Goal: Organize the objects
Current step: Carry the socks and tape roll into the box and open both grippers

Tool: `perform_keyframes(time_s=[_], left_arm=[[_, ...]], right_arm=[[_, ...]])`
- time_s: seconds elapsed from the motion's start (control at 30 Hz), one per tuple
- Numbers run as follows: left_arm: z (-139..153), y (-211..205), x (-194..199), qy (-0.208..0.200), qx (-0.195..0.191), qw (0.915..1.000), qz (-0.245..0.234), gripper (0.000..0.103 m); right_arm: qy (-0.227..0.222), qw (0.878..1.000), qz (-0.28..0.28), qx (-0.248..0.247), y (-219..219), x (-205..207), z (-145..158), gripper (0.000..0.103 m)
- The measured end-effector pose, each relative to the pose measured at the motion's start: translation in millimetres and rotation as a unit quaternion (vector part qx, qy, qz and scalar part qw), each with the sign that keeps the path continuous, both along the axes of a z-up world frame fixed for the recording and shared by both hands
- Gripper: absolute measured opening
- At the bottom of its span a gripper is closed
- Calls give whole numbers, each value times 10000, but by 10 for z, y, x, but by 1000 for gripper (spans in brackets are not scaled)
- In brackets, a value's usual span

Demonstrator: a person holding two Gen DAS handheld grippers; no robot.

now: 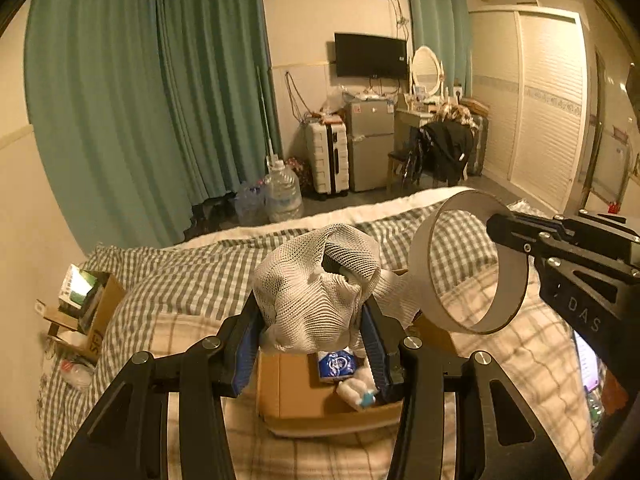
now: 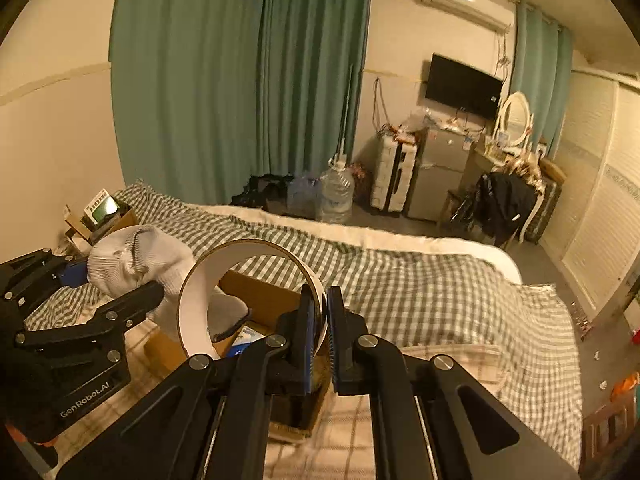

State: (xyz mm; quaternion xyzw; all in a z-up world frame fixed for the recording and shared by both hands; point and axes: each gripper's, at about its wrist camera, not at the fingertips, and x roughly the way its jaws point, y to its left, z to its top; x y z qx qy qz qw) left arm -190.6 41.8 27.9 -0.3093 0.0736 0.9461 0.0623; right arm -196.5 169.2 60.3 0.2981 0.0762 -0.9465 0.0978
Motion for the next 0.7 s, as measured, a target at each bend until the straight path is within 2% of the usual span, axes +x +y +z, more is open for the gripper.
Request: perform_keyframes(time_s=[0.17,0.33,0.4,0.57,0.7], left_arm=[[-412,14,-382,-440,-66,9990,63,47],[-797,32,-586,-668,-174,9976,51,47],[-961,13,-667,-731,-188,9971,86,47],[-1218,-36,-793,-1023,-22,9947,99,49],[-1201,4,-786,-1159,60,9932,-9,56]], right_arm=[[-330,9993,-28,162,-28,-409,-444,6],[-718,9972,-6,202,-37,-735,-956,6],[-855,9963,31,76,2,-814,-1139,6],[-1059,9943,129,-70,27,-912,-1406,6],[-1154,9925,292,-291,71,-922,-1433,7]])
